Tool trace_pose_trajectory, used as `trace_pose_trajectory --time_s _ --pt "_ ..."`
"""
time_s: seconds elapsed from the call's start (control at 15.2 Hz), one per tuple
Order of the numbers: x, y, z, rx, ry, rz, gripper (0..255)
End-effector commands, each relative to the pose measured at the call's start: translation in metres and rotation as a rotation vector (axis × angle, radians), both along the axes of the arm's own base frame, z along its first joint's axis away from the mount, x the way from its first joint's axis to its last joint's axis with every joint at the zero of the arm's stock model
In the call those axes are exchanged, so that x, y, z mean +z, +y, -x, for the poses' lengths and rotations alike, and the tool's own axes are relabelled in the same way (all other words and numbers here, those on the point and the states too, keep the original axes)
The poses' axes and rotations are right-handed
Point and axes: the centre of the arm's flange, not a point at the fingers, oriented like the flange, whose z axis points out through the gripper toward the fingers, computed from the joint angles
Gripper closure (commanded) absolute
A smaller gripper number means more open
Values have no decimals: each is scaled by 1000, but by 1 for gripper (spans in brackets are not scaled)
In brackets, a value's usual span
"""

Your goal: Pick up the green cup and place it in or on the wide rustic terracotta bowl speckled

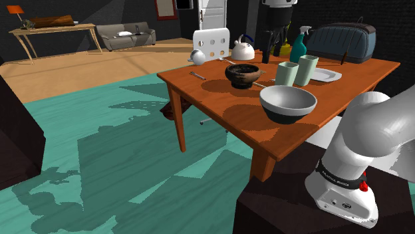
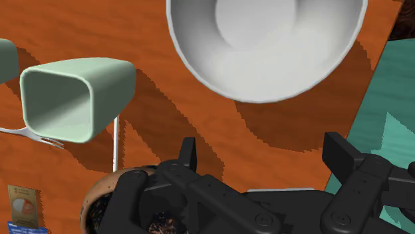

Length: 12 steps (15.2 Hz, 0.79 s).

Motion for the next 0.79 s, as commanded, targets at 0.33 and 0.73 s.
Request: trace_pose_trajectory --time_s 0.33,0.73 --pt "-10 -68 3 -13 -3 -18 0" --pt "-23 -149 8 -28 -7 -40 0"
